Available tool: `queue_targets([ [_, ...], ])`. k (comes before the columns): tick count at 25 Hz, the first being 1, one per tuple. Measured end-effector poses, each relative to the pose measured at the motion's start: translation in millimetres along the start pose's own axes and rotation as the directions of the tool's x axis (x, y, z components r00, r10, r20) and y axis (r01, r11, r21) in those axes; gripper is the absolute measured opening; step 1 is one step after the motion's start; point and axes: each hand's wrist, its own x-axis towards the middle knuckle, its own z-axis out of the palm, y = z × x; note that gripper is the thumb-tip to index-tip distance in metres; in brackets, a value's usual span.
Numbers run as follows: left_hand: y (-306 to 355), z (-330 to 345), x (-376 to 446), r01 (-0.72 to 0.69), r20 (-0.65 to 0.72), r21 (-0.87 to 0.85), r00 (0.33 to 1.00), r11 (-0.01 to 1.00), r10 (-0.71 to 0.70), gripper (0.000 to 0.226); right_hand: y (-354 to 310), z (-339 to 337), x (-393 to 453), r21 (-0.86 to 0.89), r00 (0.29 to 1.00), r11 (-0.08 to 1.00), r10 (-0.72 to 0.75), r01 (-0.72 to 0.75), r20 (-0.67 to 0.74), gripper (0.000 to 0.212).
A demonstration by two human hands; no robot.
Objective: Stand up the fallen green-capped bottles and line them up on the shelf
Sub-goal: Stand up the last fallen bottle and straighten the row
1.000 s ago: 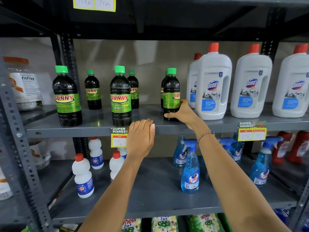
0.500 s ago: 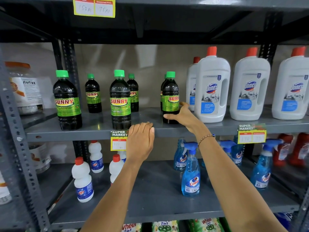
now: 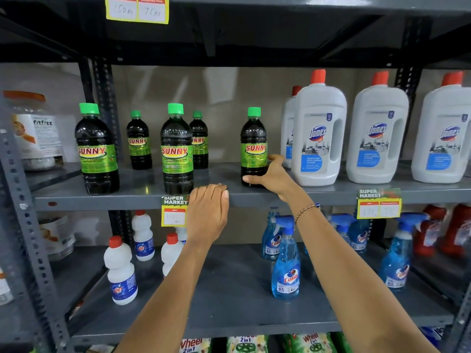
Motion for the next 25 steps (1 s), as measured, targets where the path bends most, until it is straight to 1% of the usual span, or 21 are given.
queue_targets([
  [4,3,2,2,0.031,0.007,0.024,0.999,0.999,-0.031,0.039,2,0,-2,-0.009,1.0,1.0,-0.005,0.005,-0.011,0.086],
  [6,7,1,4,0.073,0.026,0.036,0.997,0.997,-0.074,0.042,2,0,-2,-0.01,1.0,1.0,-0.01,0.01,-0.007,0.086],
  [8,16,-3,10,0.123,0.075,0.076,0.989,0.989,-0.129,0.046,1,-2,-3,-0.005,1.0,1.0,-0.013,0.013,0.021,0.089],
  [11,25,-13,30,0.159,0.212,0.1,0.961,0.982,-0.177,0.048,1,-9,-4,0.093,0.998,0.996,0.01,-0.016,0.065,0.091],
  [13,26,-12,49,0.186,0.344,0.023,0.921,0.982,-0.183,0.049,3,-15,0,0.176,0.997,0.984,0.017,-0.029,0.072,0.081],
  [14,27,-10,59,0.226,0.424,-0.049,0.887,0.973,-0.185,0.052,4,-16,2,0.191,0.997,0.981,0.012,-0.026,0.075,0.073],
  [15,29,-8,69,0.297,0.511,-0.138,0.839,0.945,-0.188,0.054,6,-17,4,0.188,0.998,0.982,0.004,-0.017,0.07,0.066],
  [16,31,-6,77,0.383,0.591,-0.229,0.785,0.895,-0.185,0.053,8,-16,6,0.176,0.999,0.984,0.003,-0.012,0.051,0.064],
  [17,33,-4,83,0.448,0.648,-0.296,0.743,0.844,-0.168,0.049,10,-14,7,0.167,1.0,0.986,0.005,-0.008,0.023,0.064],
  [18,33,-3,86,0.475,0.677,-0.329,0.721,0.816,-0.147,0.046,11,-12,7,0.153,1.0,0.988,0.006,-0.005,-0.008,0.065],
  [21,31,-1,89,0.476,0.672,-0.381,0.731,0.792,-0.116,0.041,14,-10,8,0.097,0.997,0.995,-0.014,0.022,-0.074,0.064],
  [25,35,-5,87,0.475,0.639,-0.405,0.758,0.781,-0.131,0.043,13,-11,9,0.058,0.997,0.998,-0.025,0.029,-0.066,0.062],
])
